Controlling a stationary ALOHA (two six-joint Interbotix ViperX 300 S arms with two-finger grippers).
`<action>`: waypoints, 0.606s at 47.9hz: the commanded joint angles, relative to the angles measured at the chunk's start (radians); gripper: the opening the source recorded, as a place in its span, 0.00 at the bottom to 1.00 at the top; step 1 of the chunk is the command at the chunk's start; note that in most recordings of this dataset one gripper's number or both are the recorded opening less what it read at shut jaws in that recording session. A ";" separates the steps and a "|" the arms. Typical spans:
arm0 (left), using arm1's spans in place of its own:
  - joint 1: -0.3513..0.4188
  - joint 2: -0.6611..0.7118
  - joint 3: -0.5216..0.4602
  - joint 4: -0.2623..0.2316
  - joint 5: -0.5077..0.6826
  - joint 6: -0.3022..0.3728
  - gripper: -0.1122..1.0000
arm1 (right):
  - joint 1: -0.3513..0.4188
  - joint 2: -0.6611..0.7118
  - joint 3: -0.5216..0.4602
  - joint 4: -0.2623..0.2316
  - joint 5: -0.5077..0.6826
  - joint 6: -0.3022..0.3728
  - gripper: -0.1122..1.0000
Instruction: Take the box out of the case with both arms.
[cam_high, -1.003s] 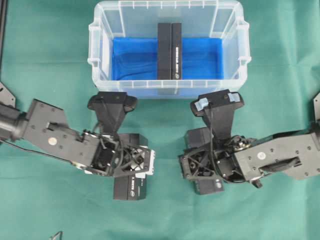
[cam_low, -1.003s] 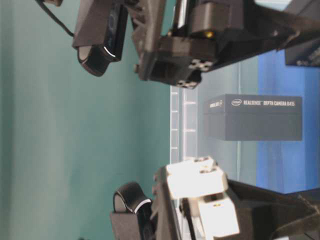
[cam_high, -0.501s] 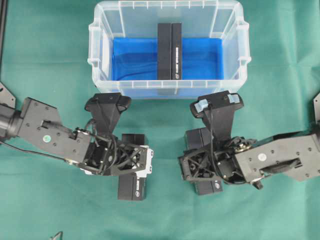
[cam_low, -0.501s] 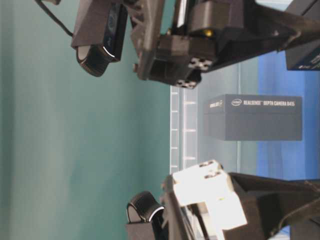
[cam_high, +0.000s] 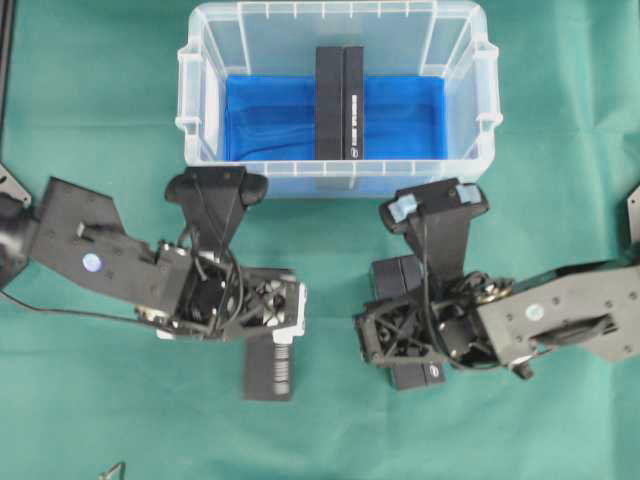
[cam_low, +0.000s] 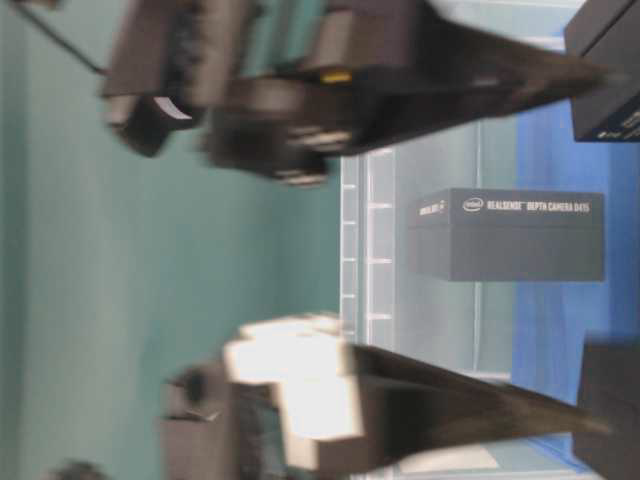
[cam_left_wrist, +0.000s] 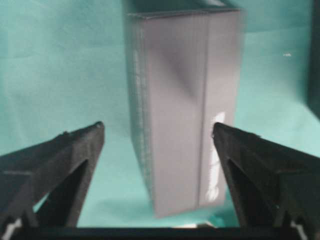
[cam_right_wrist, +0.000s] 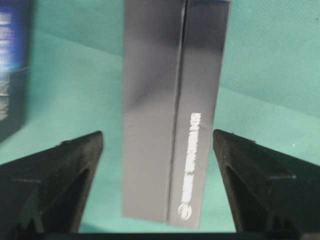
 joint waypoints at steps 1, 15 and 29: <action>0.006 -0.041 -0.078 0.025 0.058 0.012 0.85 | -0.003 -0.055 -0.049 -0.020 0.038 -0.006 0.91; 0.041 -0.067 -0.265 0.054 0.270 0.118 0.85 | -0.023 -0.112 -0.189 -0.072 0.241 -0.080 0.91; 0.052 -0.086 -0.413 0.095 0.396 0.167 0.85 | -0.037 -0.115 -0.336 -0.072 0.348 -0.170 0.91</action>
